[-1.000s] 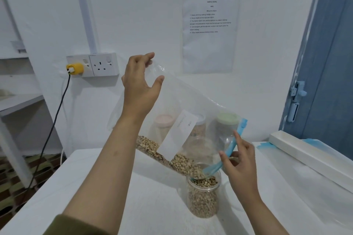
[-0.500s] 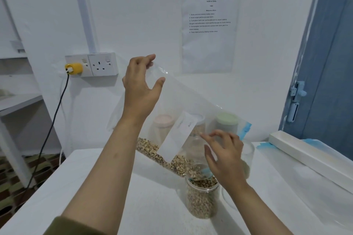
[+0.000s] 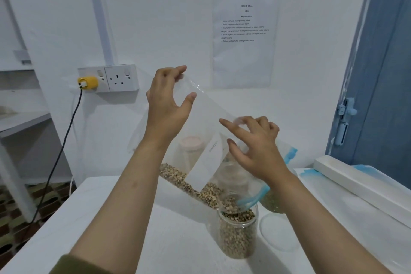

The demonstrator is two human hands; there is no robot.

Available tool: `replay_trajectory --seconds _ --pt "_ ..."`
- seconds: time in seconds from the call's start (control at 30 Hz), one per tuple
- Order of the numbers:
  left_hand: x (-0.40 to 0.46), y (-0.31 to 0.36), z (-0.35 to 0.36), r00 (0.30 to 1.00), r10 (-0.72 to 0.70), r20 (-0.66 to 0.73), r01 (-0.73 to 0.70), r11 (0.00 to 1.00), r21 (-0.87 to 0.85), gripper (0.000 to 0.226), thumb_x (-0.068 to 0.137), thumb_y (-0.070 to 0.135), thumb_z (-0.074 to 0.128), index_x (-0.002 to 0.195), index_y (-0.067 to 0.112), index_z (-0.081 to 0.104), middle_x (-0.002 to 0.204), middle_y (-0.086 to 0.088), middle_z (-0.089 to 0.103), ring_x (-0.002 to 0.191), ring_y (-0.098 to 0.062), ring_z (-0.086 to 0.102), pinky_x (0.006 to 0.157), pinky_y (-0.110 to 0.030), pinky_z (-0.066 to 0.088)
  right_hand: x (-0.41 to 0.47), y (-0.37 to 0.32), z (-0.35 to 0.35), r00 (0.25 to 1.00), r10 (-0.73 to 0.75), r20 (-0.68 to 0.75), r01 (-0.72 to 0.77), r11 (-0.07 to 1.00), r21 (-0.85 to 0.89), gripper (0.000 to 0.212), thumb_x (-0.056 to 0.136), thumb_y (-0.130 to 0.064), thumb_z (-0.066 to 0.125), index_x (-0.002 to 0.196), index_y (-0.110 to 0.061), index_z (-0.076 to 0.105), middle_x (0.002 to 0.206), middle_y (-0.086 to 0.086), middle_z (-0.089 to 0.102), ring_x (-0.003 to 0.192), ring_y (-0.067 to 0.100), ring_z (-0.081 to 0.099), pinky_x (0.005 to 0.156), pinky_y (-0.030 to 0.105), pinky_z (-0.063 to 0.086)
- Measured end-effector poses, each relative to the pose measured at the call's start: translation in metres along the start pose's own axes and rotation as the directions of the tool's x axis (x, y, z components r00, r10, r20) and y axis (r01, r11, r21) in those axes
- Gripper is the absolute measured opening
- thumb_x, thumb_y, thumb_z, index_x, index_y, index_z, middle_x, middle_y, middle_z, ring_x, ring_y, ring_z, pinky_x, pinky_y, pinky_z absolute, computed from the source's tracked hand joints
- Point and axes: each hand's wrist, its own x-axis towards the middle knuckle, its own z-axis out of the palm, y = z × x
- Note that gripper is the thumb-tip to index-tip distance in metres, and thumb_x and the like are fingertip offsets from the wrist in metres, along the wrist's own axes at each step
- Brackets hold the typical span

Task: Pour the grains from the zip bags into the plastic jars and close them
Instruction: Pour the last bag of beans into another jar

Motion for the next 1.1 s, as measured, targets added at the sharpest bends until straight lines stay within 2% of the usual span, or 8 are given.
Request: replay_trajectory --seconds 0.07,0.2,0.43,0.6,0.73,0.8,0.9,1.1 --pt "0.0 0.0 0.0 1.0 0.003 0.004 -0.003 1.0 -0.003 0.052 0.085 0.023 0.067 0.135 0.019 0.051 0.116 0.016 0.042 0.11 0.01 0.046 0.104 -0.055 0.04 -0.001 0.0 0.0 1.0 -0.008 -0.014 0.008 1.0 -0.003 0.047 0.091 -0.039 0.049 0.138 -0.035 0.056 0.113 -0.007 0.057 0.098 0.02 0.045 0.085 0.035 0.02" --pt "0.0 0.0 -0.002 1.0 0.014 0.002 -0.014 1.0 -0.011 0.051 0.086 0.024 0.067 0.135 0.02 0.051 0.115 0.025 0.039 0.11 0.008 0.047 0.104 -0.055 0.04 -0.003 -0.003 -0.004 1.0 -0.02 -0.006 0.02 0.999 0.035 0.056 0.091 -0.047 0.051 0.144 -0.028 0.051 0.117 -0.006 0.055 0.1 0.018 0.041 0.086 0.035 0.021" --pt "0.0 0.0 -0.008 1.0 0.026 0.0 -0.026 1.0 -0.018 0.053 0.088 0.026 0.068 0.137 0.019 0.05 0.118 0.011 0.046 0.112 0.007 0.048 0.104 -0.055 0.04 -0.004 -0.006 -0.005 1.0 0.004 -0.01 -0.003 0.994 0.105 0.067 0.087 -0.056 0.054 0.147 -0.029 0.044 0.122 -0.007 0.049 0.104 0.017 0.038 0.091 0.036 0.023" --pt "-0.01 -0.005 -0.011 1.0 0.018 -0.015 -0.018 1.0 0.01 0.063 0.087 0.037 0.068 0.143 0.022 0.043 0.116 0.013 0.052 0.112 -0.003 0.049 0.105 -0.056 0.037 -0.008 -0.005 -0.001 1.0 0.002 -0.03 0.001 0.995 0.099 0.064 0.088 -0.052 0.056 0.147 -0.031 0.043 0.123 -0.009 0.047 0.104 0.017 0.038 0.088 0.037 0.024" --pt "-0.031 -0.012 -0.01 0.995 -0.042 -0.089 0.052 0.993 0.106 0.069 0.089 0.041 0.066 0.149 0.025 0.034 0.129 0.013 0.049 0.124 -0.008 0.043 0.108 -0.038 0.024 -0.012 -0.003 0.002 0.998 -0.004 -0.059 0.009 0.996 0.083 0.06 0.09 -0.046 0.055 0.146 -0.029 0.043 0.122 -0.011 0.044 0.103 0.018 0.039 0.088 0.037 0.024" --pt "-0.045 -0.016 -0.007 0.989 -0.075 -0.126 0.093 0.985 0.146 0.069 0.091 0.046 0.061 0.15 0.031 0.03 0.141 0.007 0.044 0.134 -0.012 0.036 0.108 -0.037 0.019 -0.012 -0.002 0.002 0.998 -0.013 -0.069 0.018 0.997 0.074 0.058 0.091 -0.045 0.055 0.146 -0.03 0.043 0.121 -0.011 0.044 0.103 0.019 0.04 0.089 0.036 0.024" --pt "-0.076 -0.025 0.001 0.973 -0.159 -0.168 0.192 0.96 0.205 0.068 0.091 0.05 0.059 0.15 0.038 0.027 0.155 0.001 0.024 0.145 -0.017 0.018 0.113 -0.042 0.011 -0.013 -0.004 0.002 0.996 -0.025 -0.081 0.03 0.998 0.061 0.057 0.091 -0.043 0.055 0.145 -0.029 0.042 0.122 -0.01 0.044 0.103 0.02 0.04 0.089 0.035 0.023" --pt "-0.146 -0.048 0.019 0.873 -0.425 -0.238 0.477 0.845 0.242 0.069 0.09 0.054 0.056 0.151 0.039 0.029 0.163 -0.007 -0.004 0.151 -0.026 0.0 0.114 -0.056 0.009 -0.017 -0.007 0.004 0.995 -0.031 -0.1 0.036 0.998 0.047 0.057 0.092 -0.039 0.056 0.146 -0.026 0.044 0.123 -0.009 0.045 0.104 0.02 0.041 0.09 0.034 0.023"
